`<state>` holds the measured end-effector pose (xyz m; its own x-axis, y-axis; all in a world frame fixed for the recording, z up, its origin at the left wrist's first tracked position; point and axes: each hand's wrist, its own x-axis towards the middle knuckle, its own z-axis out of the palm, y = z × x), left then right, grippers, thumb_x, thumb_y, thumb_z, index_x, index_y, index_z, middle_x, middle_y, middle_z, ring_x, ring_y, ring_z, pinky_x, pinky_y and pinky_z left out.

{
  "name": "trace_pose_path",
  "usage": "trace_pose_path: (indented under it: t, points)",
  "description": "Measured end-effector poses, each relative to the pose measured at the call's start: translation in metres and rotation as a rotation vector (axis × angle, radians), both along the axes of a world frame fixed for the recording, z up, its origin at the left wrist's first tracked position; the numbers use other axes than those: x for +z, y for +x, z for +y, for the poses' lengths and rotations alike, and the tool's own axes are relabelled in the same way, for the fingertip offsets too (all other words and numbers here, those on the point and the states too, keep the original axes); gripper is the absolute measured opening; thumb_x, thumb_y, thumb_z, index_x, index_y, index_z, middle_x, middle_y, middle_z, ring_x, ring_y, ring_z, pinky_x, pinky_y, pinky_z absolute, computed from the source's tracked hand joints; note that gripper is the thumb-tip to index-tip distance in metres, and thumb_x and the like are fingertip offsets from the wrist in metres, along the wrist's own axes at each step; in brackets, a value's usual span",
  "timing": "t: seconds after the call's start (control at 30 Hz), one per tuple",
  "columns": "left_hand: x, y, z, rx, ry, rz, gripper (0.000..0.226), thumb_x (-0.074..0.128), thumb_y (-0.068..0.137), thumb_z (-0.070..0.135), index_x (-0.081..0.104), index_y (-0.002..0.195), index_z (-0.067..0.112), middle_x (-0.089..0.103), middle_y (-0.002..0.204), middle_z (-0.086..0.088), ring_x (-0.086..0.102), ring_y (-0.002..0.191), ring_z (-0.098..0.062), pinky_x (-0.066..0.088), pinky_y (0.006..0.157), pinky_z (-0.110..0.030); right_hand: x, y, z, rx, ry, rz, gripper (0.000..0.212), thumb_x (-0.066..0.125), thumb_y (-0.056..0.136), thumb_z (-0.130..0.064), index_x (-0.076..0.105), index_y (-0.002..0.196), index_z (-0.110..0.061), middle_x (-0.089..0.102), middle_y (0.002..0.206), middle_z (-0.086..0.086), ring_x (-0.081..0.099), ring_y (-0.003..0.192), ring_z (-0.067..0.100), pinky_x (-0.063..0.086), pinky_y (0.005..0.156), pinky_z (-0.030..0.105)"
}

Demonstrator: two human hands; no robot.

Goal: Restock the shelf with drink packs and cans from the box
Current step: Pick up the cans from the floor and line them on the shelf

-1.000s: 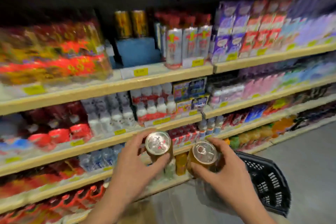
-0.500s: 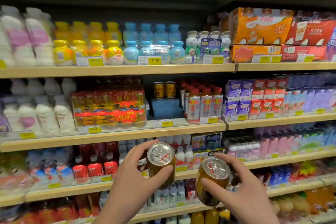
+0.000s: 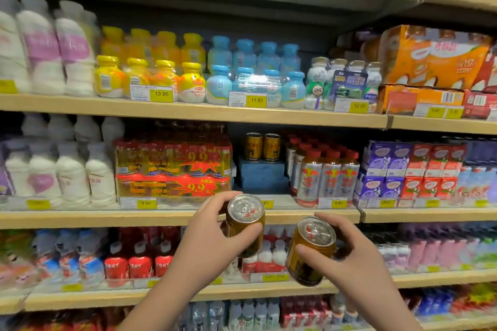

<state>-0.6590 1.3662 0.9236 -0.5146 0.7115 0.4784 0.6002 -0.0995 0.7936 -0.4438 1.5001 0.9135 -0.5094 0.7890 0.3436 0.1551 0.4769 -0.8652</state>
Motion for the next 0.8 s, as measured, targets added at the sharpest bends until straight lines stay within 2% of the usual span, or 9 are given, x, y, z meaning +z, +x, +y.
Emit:
trace_pose_path:
  t: [0.2,0.3,0.37,0.57,0.7,0.8]
  points:
    - [0.013,-0.065,0.076,0.093,-0.04,0.106,0.057,0.072,0.065,0.067,0.054,0.115,0.046,0.059,0.111,0.027,0.057,0.101,0.009,0.049,0.082,-0.017,0.013,-0.06,0.044,-0.02,0.082,-0.006,0.061,0.089,0.059,-0.058,0.062,0.113,-0.055,0.062,0.107,-0.044,0.056,0.1,-0.021,0.046,0.076,0.01]
    - [0.016,-0.087,0.115,0.147,-0.067,0.165,0.053,0.076,0.07,0.059,0.054,0.114,0.04,0.056,0.11,0.022,0.055,0.098,0.004,0.045,0.08,-0.019,0.018,-0.086,0.064,-0.026,0.095,0.03,0.059,0.09,0.062,-0.054,0.062,0.114,-0.052,0.061,0.108,-0.044,0.057,0.101,-0.02,0.047,0.073,0.01]
    - [0.017,-0.095,0.141,0.186,-0.098,0.205,0.054,0.076,0.076,0.052,0.053,0.119,0.031,0.052,0.115,0.014,0.053,0.102,-0.003,0.04,0.082,-0.02,0.021,-0.098,0.075,-0.015,0.084,0.057,0.059,0.09,0.063,-0.052,0.063,0.115,-0.049,0.063,0.109,-0.043,0.06,0.1,-0.017,0.049,0.072,0.011]
    - [0.017,-0.097,0.2,0.25,-0.287,0.26,0.062,0.063,0.094,0.047,0.038,0.142,0.016,0.042,0.133,-0.005,0.056,0.117,-0.026,0.051,0.094,-0.04,0.03,-0.106,0.105,0.017,0.054,0.079,0.065,0.088,0.056,-0.059,0.063,0.115,-0.05,0.062,0.108,-0.043,0.059,0.099,-0.018,0.051,0.081,0.018]
    - [0.009,-0.097,0.22,0.309,-0.4,0.286,0.057,0.057,0.098,0.043,0.039,0.142,0.013,0.044,0.134,-0.012,0.053,0.123,-0.031,0.05,0.095,-0.04,0.037,-0.099,0.122,0.018,0.084,0.082,0.062,0.089,0.06,-0.056,0.061,0.115,-0.052,0.056,0.107,-0.05,0.053,0.1,-0.025,0.047,0.078,0.012]
    - [0.003,-0.099,0.228,0.334,-0.489,0.28,0.051,0.056,0.1,0.04,0.042,0.14,0.011,0.046,0.132,-0.014,0.049,0.125,-0.031,0.048,0.095,-0.04,0.042,-0.092,0.133,0.018,0.126,0.067,0.058,0.087,0.063,-0.056,0.058,0.113,-0.055,0.049,0.105,-0.057,0.045,0.099,-0.034,0.045,0.065,0.001]
